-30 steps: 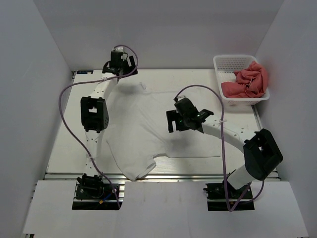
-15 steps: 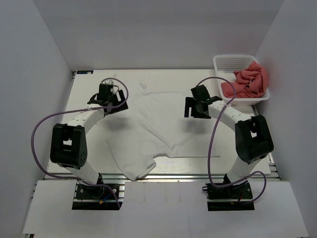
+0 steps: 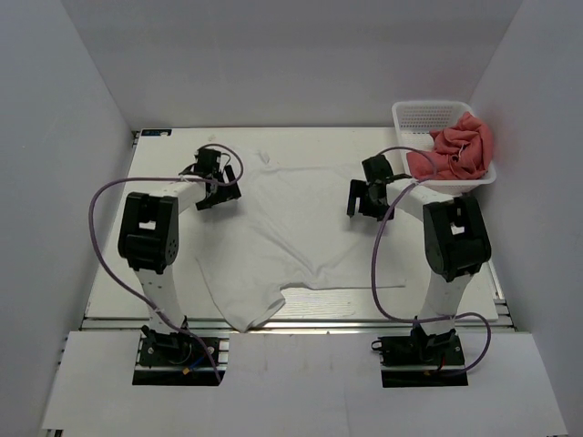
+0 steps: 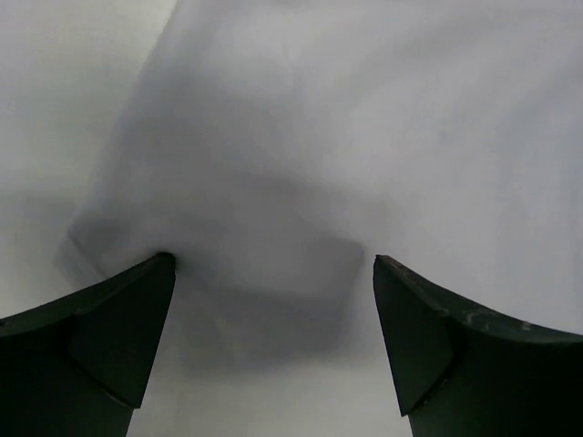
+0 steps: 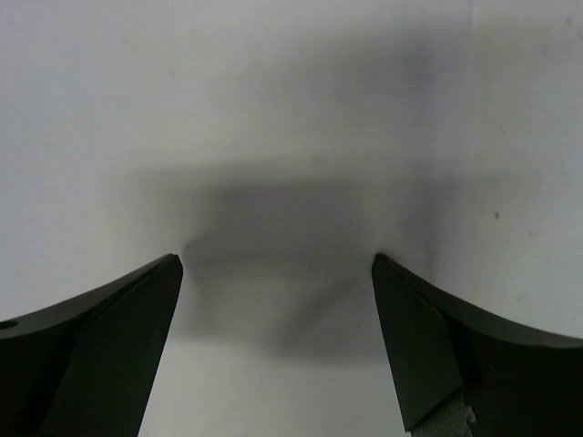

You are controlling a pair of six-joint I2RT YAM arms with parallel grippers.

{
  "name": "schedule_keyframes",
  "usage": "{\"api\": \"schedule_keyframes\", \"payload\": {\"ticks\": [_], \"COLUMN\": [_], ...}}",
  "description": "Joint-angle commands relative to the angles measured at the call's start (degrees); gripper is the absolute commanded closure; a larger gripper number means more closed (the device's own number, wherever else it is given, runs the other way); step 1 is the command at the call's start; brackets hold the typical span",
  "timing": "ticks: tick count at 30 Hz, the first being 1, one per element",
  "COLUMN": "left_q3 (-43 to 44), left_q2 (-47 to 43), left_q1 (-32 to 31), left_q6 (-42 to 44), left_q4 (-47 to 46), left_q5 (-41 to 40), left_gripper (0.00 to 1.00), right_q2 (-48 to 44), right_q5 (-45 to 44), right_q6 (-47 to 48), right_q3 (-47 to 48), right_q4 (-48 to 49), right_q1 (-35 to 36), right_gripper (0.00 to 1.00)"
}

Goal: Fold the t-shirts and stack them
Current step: Flatten out the tshirt

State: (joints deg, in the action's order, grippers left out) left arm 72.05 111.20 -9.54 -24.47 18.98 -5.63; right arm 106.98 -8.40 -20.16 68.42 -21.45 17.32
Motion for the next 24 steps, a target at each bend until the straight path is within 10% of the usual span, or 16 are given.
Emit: {"api": "schedule_keyframes", "payload": {"ticks": [1, 15, 24], "left_q3": [7.62, 49.38, 33.48], "left_q2": [7.68, 30.30, 9.95], "left_q1": [0.93, 3.30, 1.37], "left_q6": [-0.15, 5.48, 7.07], "left_q4": [4.56, 14.23, 14.77], "left_q5": [-2.89, -0.36, -1.40], "left_gripper": [0.00, 0.00, 0.00], "right_q2": [5.15, 18.45, 1.42], "right_q5": [2.33, 7.79, 7.79], "right_q6": [0.74, 4.96, 5.68], "right_q3": [5.47, 28.68, 20.63], "right_q4": [1.41, -1.84, 5.88], "right_q1": [-1.32, -3.00, -1.85], "right_gripper": [0.10, 0.10, 0.10]}}
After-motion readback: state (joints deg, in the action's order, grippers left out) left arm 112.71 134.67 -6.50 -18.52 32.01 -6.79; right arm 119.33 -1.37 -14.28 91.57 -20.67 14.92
